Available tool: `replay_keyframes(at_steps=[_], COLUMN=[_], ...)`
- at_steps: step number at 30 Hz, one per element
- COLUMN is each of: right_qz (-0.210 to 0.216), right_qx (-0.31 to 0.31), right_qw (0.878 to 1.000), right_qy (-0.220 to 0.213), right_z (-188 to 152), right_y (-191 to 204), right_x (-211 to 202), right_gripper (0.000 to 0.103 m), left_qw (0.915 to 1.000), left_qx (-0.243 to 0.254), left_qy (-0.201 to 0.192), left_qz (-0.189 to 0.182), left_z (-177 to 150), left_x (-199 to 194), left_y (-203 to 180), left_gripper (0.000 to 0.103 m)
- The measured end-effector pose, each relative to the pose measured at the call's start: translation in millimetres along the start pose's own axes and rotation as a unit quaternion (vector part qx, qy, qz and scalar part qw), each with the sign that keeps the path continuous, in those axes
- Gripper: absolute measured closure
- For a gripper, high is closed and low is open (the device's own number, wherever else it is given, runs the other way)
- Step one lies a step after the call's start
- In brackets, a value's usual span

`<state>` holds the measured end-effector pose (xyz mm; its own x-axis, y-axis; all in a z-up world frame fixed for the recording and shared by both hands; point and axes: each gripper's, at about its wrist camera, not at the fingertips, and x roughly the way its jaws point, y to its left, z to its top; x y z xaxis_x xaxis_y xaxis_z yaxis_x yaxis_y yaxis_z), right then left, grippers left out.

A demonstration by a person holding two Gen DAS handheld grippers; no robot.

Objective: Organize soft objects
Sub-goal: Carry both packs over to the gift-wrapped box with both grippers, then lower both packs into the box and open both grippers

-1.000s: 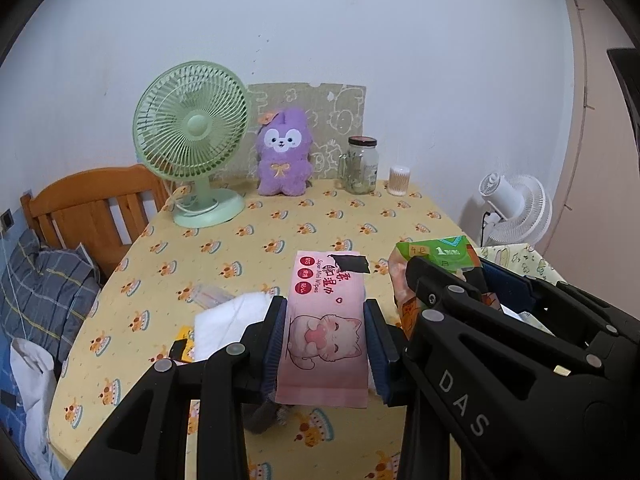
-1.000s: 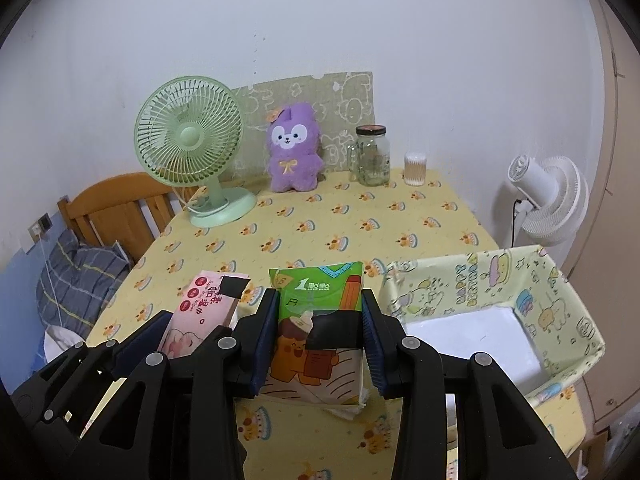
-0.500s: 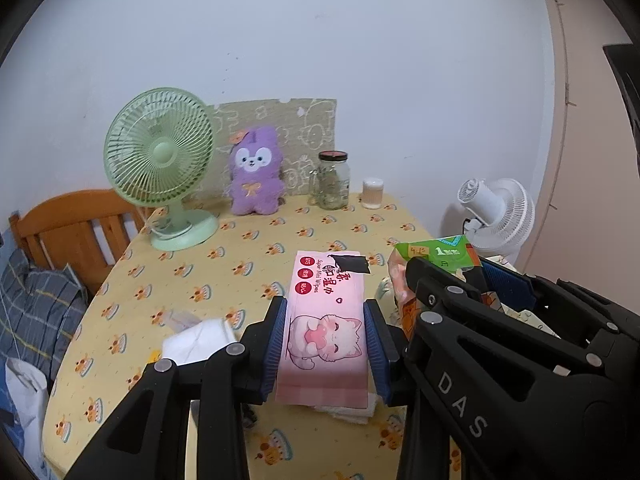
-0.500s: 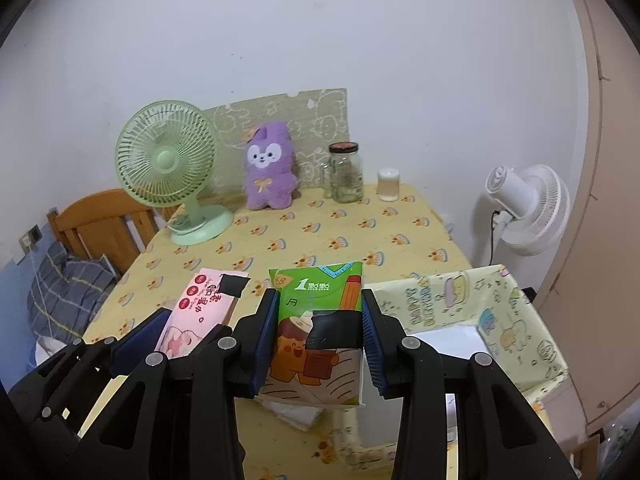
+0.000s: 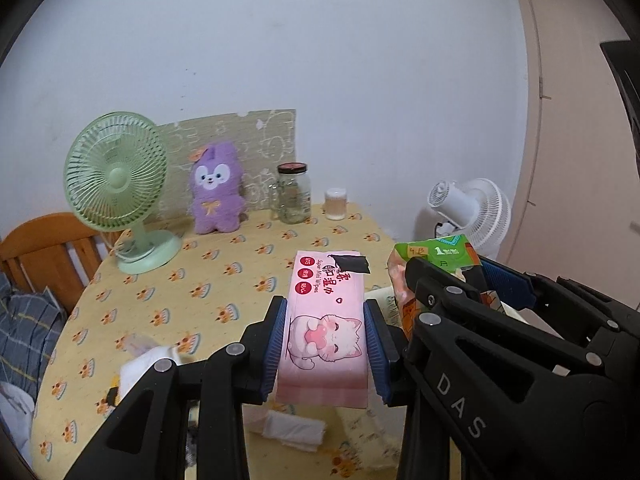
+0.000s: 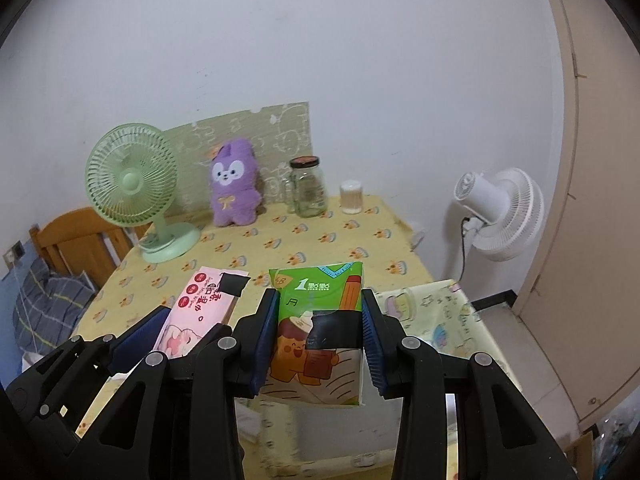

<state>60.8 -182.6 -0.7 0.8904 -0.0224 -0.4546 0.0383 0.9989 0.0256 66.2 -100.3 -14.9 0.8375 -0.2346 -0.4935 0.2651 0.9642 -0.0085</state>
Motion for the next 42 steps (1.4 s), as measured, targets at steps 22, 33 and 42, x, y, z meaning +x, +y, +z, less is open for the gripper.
replay_keyframes(at_steps=[22,33,42], right_qz=[-0.054,-0.063,-0.049], right_qx=[0.034,0.054,0.063], right_qw=[0.998,0.995,0.994], right_qy=[0.017,0.054,0.070], right_z=[-1.3,-16.1,-18.5], right_y=[-63.6,-84.5,-86.4], right_x=[25.3,52.8,66.6], right_gripper=[0.060,0.060,0.060], left_qw=[0.9974,0.9927,0.9889], left_qx=[0.033,0.046,0.058], left_qy=[0.028,0.088,0.122], left_qz=[-0.058,-0.068,-0.063], left_z=[4.8,-6.0,-8.0], left_x=[49.0,80.5,90.2], left_y=[-53.1,-66.2,-67.5], left_gripper=[0.064,0.062,0.045])
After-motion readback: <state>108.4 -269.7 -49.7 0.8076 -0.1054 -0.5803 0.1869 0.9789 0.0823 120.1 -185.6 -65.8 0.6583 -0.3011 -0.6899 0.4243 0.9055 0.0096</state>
